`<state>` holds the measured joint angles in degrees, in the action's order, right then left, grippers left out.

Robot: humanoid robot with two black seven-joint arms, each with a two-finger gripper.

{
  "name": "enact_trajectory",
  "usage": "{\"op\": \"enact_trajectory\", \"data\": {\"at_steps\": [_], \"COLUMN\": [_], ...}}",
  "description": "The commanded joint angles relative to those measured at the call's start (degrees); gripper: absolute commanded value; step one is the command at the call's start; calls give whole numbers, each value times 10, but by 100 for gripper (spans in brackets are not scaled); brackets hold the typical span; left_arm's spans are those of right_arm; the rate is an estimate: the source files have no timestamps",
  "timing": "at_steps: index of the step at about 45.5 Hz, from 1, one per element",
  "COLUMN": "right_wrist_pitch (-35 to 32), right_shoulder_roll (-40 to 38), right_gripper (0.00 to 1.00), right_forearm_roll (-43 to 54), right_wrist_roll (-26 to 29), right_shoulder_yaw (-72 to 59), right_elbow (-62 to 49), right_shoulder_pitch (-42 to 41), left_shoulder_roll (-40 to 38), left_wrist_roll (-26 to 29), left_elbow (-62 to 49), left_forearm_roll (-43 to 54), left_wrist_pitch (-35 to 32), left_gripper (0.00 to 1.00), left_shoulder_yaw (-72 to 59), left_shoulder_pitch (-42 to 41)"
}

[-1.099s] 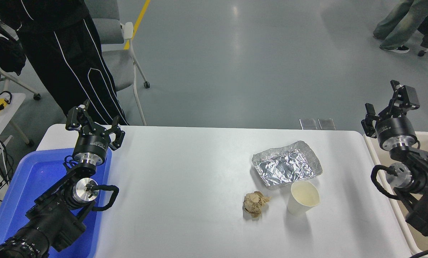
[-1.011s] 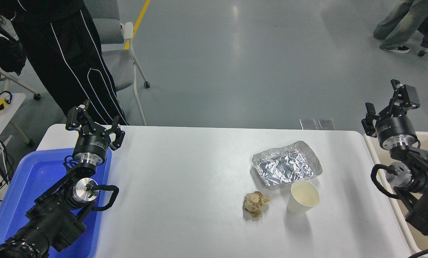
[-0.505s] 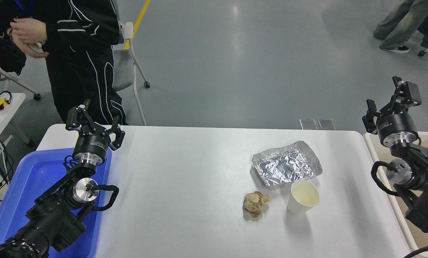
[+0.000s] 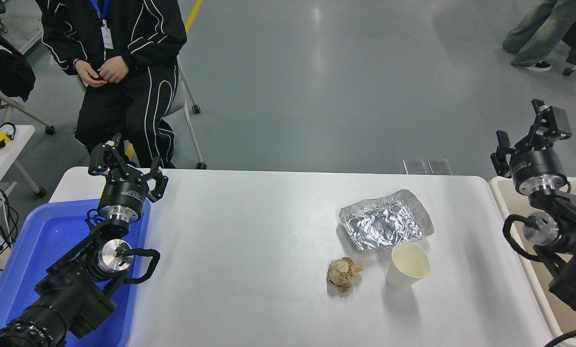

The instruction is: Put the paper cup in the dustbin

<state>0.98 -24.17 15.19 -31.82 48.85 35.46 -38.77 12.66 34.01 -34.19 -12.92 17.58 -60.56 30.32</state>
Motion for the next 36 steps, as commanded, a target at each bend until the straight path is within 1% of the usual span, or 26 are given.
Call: {"op": "enact_trajectory", "data": {"at_steps": [1,6,9,12,14,16,21,23,24,26,28,30,33,35,36], "right_wrist_pitch": [0,-1,-1,-2,-2,-2,-5,-9,-12,-46,-71,-91,-120,-156,-166], "right_shoulder_roll": [-1,-1,-1,-3,-17,-46,-93,-114,-116,-116,-116,-116,-116,-117,-117], "right_gripper": [99,99,99,99,99,99,99,99,99,99,99,99,99,99,99], "right_forearm_roll": [-5,-16,-41,-53,-53,-48,-44,-44,-43,-39,-37,-21,48,140,169], "right_wrist_roll": [0,1,1,1,2,3,5,5,5,5,5,5,4,4,4], "right_shoulder_yaw": [-14,-36,-57,-110,-129,-168,-326,-485,-527,-706,-795,-852,-893,-895,-896], "right_elbow": [0,-14,-15,-12,-14,-14,-14,-14,-13,-10,-9,-8,-7,-7,-6], "right_shoulder_pitch": [-3,-11,-10,-29,-44,-63,-145,-215,-230,-291,-328,-354,-377,-396,-402], "left_shoulder_roll": [0,0,0,0,0,0,0,0,0,0,0,0,0,0,0], "left_wrist_roll": [0,0,0,0,0,0,0,0,0,0,0,0,0,0,0], "left_elbow": [0,0,0,0,0,0,0,0,0,0,0,0,0,0,0], "left_forearm_roll": [0,0,0,0,0,0,0,0,0,0,0,0,0,0,0], "left_wrist_pitch": [0,0,0,0,0,0,0,0,0,0,0,0,0,0,0], "left_gripper": [100,100,100,100,100,100,100,100,100,100,100,100,100,100,100], "left_shoulder_yaw": [0,0,0,0,0,0,0,0,0,0,0,0,0,0,0], "left_shoulder_pitch": [0,0,0,0,0,0,0,0,0,0,0,0,0,0,0]}}
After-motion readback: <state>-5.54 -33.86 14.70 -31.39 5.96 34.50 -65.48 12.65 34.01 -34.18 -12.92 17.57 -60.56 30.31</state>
